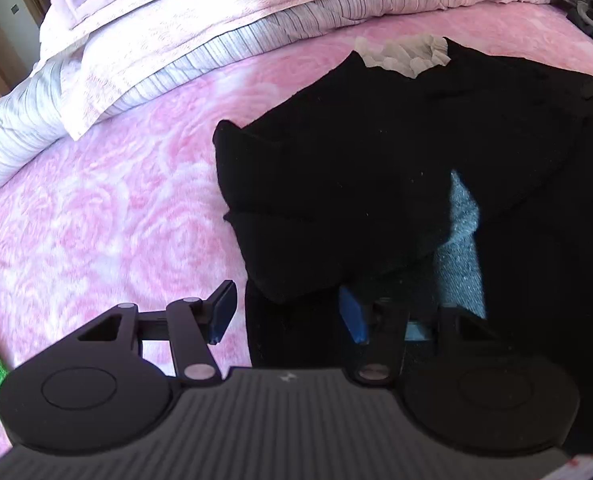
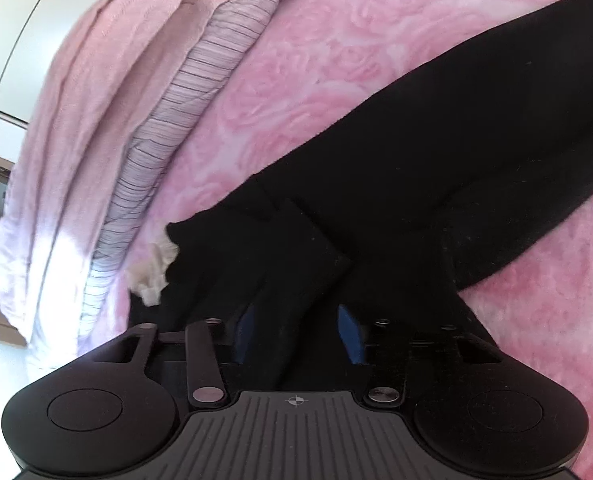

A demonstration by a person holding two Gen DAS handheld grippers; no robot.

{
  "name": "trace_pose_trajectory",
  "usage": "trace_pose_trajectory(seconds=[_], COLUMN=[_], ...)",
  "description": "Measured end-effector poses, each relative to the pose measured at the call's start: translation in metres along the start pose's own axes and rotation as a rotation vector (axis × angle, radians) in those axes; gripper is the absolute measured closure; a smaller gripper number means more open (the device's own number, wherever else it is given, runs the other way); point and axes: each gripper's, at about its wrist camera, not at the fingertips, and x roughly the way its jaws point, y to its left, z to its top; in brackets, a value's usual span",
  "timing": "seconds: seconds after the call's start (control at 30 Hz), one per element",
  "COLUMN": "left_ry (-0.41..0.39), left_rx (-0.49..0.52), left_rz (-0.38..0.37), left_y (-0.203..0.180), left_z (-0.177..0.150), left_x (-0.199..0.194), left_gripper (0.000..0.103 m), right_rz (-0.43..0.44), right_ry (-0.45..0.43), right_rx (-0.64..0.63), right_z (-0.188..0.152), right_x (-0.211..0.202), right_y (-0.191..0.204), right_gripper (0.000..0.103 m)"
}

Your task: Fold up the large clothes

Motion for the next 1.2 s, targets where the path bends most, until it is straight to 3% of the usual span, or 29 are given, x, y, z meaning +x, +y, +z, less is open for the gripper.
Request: trace_pose_trajectory(seconds=[0.03,0.07,0.2,0.3,0.37,0.43,0.47,0.57,0.67,0.77,0.87,0.93,1.0,1.1,1.2], left_ry=[-0.005,-0.01,-0.019,-0.023,-0.023,-0.023,-0.019,-0.01,0.003,0.039,0.078,0.101,0.122,0.129,0.129], left_rx=[0.009,0.023,0.079,0.077,0.08,0.084,0.083,0.045,-0.09,-0.293,-0.542,-0.685,-0.755,-0.646,-0.55], left_rz=[-0.005,-0.005,0.001,0.008,0.008,-0.005,-0.014,-0.029,-0.072,-0.127,-0.191,-0.236,-0.258,-0.207,-0.143], left_y=[-0.001,-0.002,-0.007,-0.006,-0.005,-0.005,-0.004,0.0,0.02,0.046,0.071,0.085,0.093,0.086,0.078], left_z=[0.0,0.001,0.001,0.004,0.004,0.005,0.006,0.008,0.004,-0.007,-0.019,-0.024,-0.026,-0.019,-0.016], left_x=[0.001,0.002,0.006,0.009,0.011,0.013,0.013,0.012,0.008,0.011,0.017,0.021,0.022,0.011,-0.002], left_gripper=[0.051,0.051,0.05,0.05,0.053,0.069,0.083,0.089,0.092,0.092,0.09,0.09,0.09,0.087,0.083], right_rz=[-0.005,-0.008,-0.003,-0.072,-0.131,-0.162,-0.182,-0.152,-0.112,-0.157,-0.137,-0.157,-0.192,-0.265,-0.274], right_ry=[-0.003,0.001,-0.154,-0.271,-0.236,-0.132,-0.077,-0.074,-0.088,-0.013,-0.022,-0.082,-0.164,-0.302,-0.416], right_rx=[0.001,0.0,-0.23,-0.373,-0.352,-0.281,-0.259,-0.244,-0.214,-0.205,-0.214,-0.16,-0.047,0.176,0.392], right_z=[0.0,0.0,-0.008,-0.017,-0.014,-0.01,-0.009,-0.009,-0.011,-0.009,-0.003,0.008,0.028,0.06,0.082], right_x=[0.004,0.007,-0.025,-0.051,-0.044,-0.024,-0.014,-0.021,-0.032,-0.032,-0.058,-0.087,-0.118,-0.159,-0.183], right_y=[0.001,0.001,0.038,0.055,0.042,0.019,0.009,0.005,0.004,-0.001,-0.017,-0.043,-0.083,-0.155,-0.219], right_gripper=[0.081,0.103,0.103,0.103,0.103,0.103,0.103,0.096,0.078,0.076,0.075,0.073,0.069,0.066,0.066])
